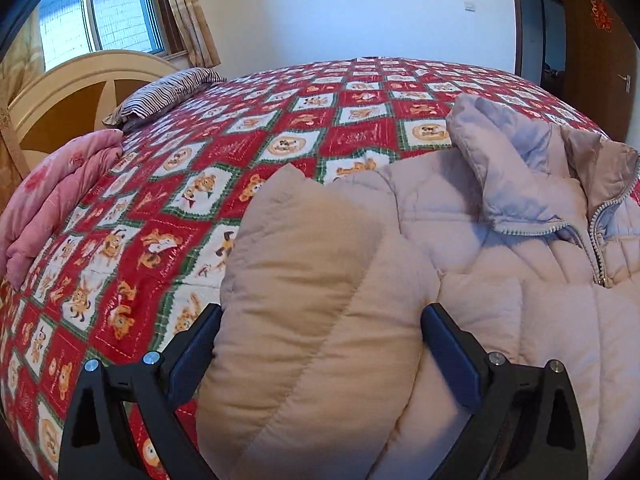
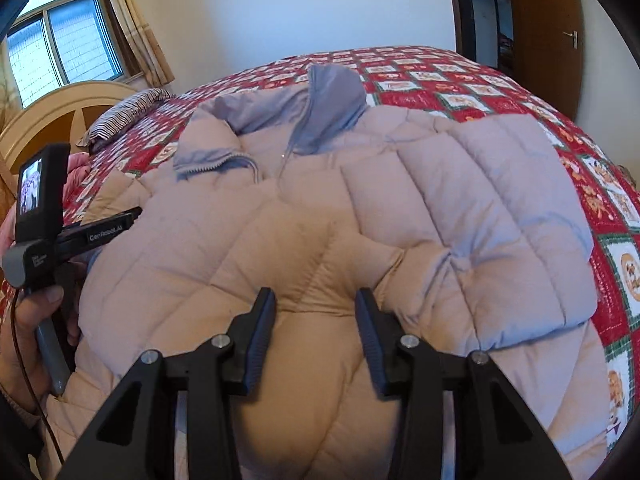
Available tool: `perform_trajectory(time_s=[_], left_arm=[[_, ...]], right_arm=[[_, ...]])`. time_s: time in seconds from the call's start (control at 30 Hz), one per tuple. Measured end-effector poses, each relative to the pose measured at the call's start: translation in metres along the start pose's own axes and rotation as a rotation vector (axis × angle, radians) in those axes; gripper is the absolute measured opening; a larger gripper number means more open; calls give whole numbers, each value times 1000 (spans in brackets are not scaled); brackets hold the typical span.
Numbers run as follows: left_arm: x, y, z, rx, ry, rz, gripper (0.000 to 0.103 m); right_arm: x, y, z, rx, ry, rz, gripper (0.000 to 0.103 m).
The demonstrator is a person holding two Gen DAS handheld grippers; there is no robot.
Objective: Fold large clothes
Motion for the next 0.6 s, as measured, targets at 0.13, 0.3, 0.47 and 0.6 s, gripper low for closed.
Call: perform_trajectory(time_s=[0.13, 0.3, 0.47, 0.6], left_arm=[[-1, -6, 4, -10, 22, 27, 101], [-2, -11, 6, -30, 39, 47, 102], [0, -11, 6, -28, 30, 32, 102], [0, -11, 7, -28, 34, 35, 102]], right_arm=[[0, -4, 4, 1, 3, 11, 44], [-1, -8, 6, 5, 12, 28, 44], [-3, -10, 7, 10, 29, 56, 44], [-4, -12, 8, 13, 42, 77, 44]])
Point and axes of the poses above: each gripper's, at about its wrist camera, not at the fingertips, and y roughly against the way its jaws point, x to its right, z to its underside, the point moved 6 cm from there along -y, roughly the way its jaws point, and after that the axes turned 15 degrees about -y, right-handed, at the moved point
